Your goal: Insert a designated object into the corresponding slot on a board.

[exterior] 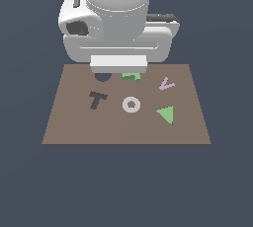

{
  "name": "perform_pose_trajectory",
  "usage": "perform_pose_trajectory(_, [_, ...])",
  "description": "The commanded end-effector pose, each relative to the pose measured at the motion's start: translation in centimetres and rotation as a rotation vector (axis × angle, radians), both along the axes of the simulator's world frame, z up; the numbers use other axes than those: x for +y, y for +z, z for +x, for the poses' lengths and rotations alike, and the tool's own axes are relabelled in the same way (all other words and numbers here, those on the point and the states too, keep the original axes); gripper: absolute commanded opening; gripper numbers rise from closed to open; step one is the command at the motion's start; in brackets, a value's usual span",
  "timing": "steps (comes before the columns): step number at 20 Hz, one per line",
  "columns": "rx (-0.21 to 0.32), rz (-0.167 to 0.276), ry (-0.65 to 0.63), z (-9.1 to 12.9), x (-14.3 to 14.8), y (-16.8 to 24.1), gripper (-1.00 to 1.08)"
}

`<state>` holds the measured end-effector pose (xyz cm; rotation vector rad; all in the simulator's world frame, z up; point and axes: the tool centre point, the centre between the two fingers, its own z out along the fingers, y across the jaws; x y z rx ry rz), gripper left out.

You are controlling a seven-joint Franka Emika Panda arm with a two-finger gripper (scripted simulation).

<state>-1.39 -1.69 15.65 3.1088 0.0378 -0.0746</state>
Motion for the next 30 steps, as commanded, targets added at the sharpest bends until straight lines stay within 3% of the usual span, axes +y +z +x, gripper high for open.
perform_pose_trajectory(1, [0.0, 0.0, 0.0, 0.0, 0.0, 0.0, 1.0])
perform_pose_trajectory(10, [-0.006, 0.005, 0.025, -1.1, 0.5, -1.4, 1.0])
perform_pose_trajectory(30, [-0.043, 0.035, 0.171, -7.2, 3.1, -10.0, 1.0])
